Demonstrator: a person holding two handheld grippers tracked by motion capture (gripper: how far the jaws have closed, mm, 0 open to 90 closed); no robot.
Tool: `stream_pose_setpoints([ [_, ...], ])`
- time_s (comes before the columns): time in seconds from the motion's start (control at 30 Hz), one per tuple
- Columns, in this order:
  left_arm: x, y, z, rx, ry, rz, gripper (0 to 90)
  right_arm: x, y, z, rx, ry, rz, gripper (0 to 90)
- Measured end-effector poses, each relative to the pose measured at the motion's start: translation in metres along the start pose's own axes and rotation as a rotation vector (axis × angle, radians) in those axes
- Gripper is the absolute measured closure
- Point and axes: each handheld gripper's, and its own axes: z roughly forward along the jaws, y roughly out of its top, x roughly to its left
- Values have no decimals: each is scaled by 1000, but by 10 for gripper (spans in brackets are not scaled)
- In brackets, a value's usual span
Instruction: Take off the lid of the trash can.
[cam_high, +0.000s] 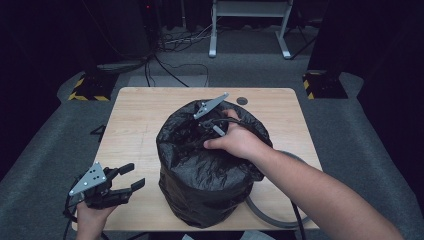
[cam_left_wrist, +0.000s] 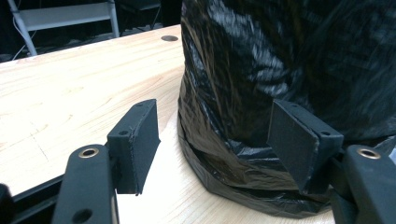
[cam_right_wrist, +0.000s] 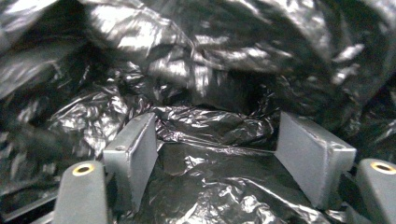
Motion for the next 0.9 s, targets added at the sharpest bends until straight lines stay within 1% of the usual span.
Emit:
stream_pose_setpoints([
  [0.07, 0, 0, 0, 2, 0, 4, 339, 0, -3, 7, 63, 20, -1, 274],
  [0.13, 0, 0, 0, 2, -1, 5, 339, 1, -6, 10, 109, 25, 3, 278],
  [0.2, 0, 0, 0, 1, -1, 1, 339, 2, -7, 11, 125, 23, -12, 281],
  [0.23, 0, 0, 0, 1, -1, 1, 339, 2, -6, 11, 118, 20, -12, 281],
  [0.27, 0, 0, 0, 1, -1, 5, 339, 2, -5, 9, 103, 11, -16, 282],
  [0.33, 0, 0, -1, -1, 0, 7, 339, 3, -2, 2, 56, -8, -29, 283],
  [0.4, 1, 0, -2, -3, 1, 3, 339, 5, 2, -7, 7, -3, -30, 298],
  [0.47, 1, 0, -2, -6, 1, 0, 339, 7, 5, -19, -32, -12, -36, 298],
  [0.5, 1, 0, -2, -5, 1, 0, 339, 8, 7, -25, -61, -14, -39, 298],
  [0.57, 1, 0, -1, -4, 0, 0, 339, 9, 9, -33, -96, -4, -40, 298],
  [0.73, 0, 0, 0, 1, 1, 5, 340, 14, 17, -55, -215, 9, -63, 304],
  [0.8, 0, 0, 0, 0, 0, 0, 340, 15, 22, -61, -285, 1, -65, 321],
  [0.9, -1, 0, 1, 3, -1, 1, 339, 15, 28, -58, -309, -18, -67, 322],
])
